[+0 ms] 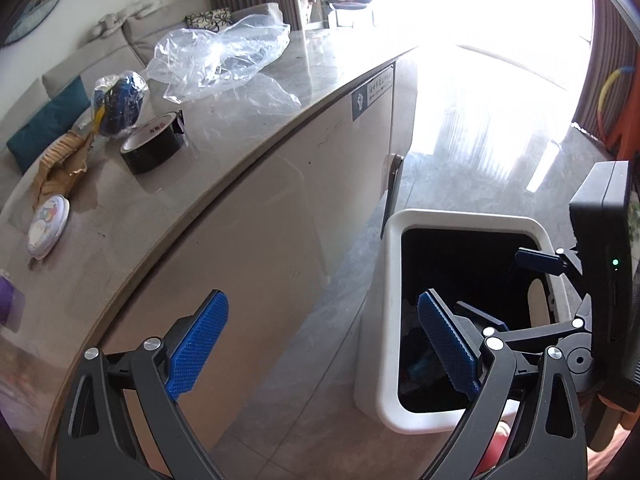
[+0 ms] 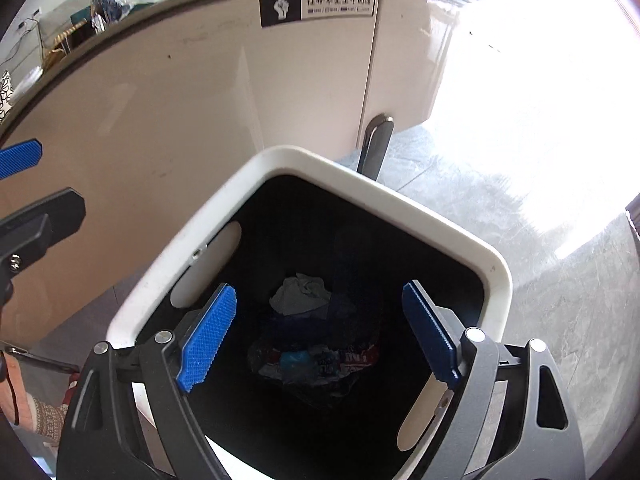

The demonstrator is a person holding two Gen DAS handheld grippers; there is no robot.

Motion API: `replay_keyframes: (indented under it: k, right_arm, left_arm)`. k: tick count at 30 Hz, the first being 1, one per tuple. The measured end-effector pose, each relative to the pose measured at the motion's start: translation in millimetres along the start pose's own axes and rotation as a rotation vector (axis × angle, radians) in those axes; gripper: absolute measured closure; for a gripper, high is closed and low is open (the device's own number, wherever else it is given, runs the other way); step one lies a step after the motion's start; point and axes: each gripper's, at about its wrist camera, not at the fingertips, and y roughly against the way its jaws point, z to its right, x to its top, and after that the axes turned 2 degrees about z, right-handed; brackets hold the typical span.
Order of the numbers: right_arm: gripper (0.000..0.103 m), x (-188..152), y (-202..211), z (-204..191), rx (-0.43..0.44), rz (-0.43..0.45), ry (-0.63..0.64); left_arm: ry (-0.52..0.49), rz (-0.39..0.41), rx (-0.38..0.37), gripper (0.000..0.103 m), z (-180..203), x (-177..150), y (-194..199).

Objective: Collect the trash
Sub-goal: 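Move both tools back over the coffee table toward the purple lid and cartoon tin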

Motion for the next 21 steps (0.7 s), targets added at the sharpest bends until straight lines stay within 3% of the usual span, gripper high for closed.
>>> replay_keyframes:
  k: [5, 10, 21]
  right_arm:
    - [0.014, 18, 48, -4, -0.014, 0.217, -0.001]
    - [0.012, 37, 79, -10, -0.043, 0.325, 0.03]
    - [0.005, 61, 161, -30, 0.009, 0.565, 0.007]
  left_arm:
    - [0.047, 0.054, 0.011, 0.008, -18, 9, 19]
    - [0.176, 0.058, -0.09, 0.007, -40, 18, 35]
    - [0.233, 0.25, 0.042, 0.004, -80, 45, 98]
